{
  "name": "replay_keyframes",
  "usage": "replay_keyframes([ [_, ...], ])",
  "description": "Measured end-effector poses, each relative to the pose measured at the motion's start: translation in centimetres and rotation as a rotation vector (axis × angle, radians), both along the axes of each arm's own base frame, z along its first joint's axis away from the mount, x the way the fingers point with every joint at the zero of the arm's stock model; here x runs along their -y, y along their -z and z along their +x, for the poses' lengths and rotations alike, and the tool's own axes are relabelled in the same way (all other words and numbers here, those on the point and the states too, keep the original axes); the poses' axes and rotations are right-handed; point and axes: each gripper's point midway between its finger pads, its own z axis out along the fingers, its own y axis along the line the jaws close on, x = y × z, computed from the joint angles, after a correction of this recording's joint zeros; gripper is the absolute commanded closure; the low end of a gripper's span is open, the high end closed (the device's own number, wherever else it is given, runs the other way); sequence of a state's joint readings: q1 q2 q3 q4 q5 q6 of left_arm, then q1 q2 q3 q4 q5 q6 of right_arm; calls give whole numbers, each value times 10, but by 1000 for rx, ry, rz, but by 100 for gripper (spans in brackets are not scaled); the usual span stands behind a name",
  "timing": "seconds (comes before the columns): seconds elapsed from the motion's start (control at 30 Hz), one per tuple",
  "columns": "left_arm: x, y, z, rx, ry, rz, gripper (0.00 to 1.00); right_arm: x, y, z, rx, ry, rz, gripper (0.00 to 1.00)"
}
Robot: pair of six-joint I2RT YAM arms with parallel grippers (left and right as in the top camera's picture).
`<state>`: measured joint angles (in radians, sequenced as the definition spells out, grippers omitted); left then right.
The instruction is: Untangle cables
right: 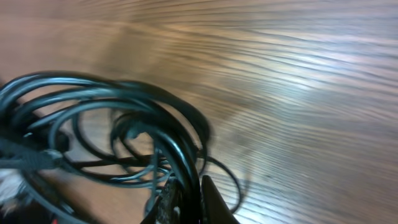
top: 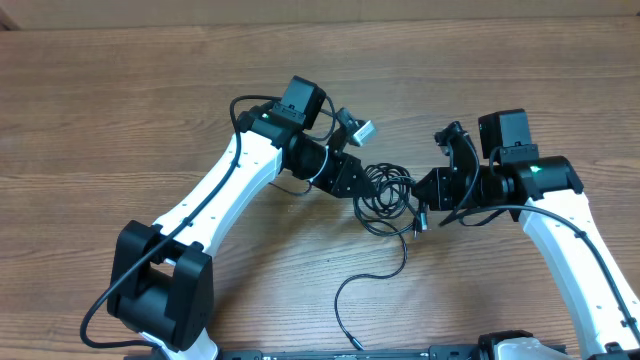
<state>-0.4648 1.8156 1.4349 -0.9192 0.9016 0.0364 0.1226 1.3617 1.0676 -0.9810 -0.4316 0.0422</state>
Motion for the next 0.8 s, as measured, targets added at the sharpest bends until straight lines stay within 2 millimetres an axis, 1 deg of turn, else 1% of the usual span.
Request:
replay_keyframes([
  [0.13, -14, 16, 0, -9, -37, 121, 96, 26, 11, 3, -62, 197, -118, 96],
  [0.23, -18, 20, 0, -18, -50, 153, 96, 47, 20, -5, -142, 389, -205, 96],
  [0.3, -18, 19, 0, -21, -52, 153, 96, 57, 23, -10, -182, 501, -243, 96],
  [0.33, -18, 20, 0, -22, -53, 152, 96, 59, 23, -11, -188, 525, -250, 95],
  [0.4, -16, 18, -1, -27, -51, 143, 96, 63, 24, -14, -207, 580, -264, 77],
  [0.43, -17, 18, -1, -31, -51, 143, 96, 70, 25, -14, -205, 625, -291, 72],
  [0.5, -23, 19, 0, -44, -64, 157, 96, 87, 25, -13, -189, 691, -346, 72],
  [0.57, -29, 20, 6, -39, -83, 163, 96, 98, 24, -13, -181, 730, -382, 75],
  [0.67, -34, 21, 12, -31, -103, 164, 96, 104, 24, -16, -182, 753, -409, 75],
  [0.73, -34, 20, 13, -28, -101, 158, 96, 105, 24, -15, -178, 760, -413, 72],
  [0.8, -31, 18, 12, -18, -88, 138, 96, 99, 23, -9, -164, 731, -381, 69],
])
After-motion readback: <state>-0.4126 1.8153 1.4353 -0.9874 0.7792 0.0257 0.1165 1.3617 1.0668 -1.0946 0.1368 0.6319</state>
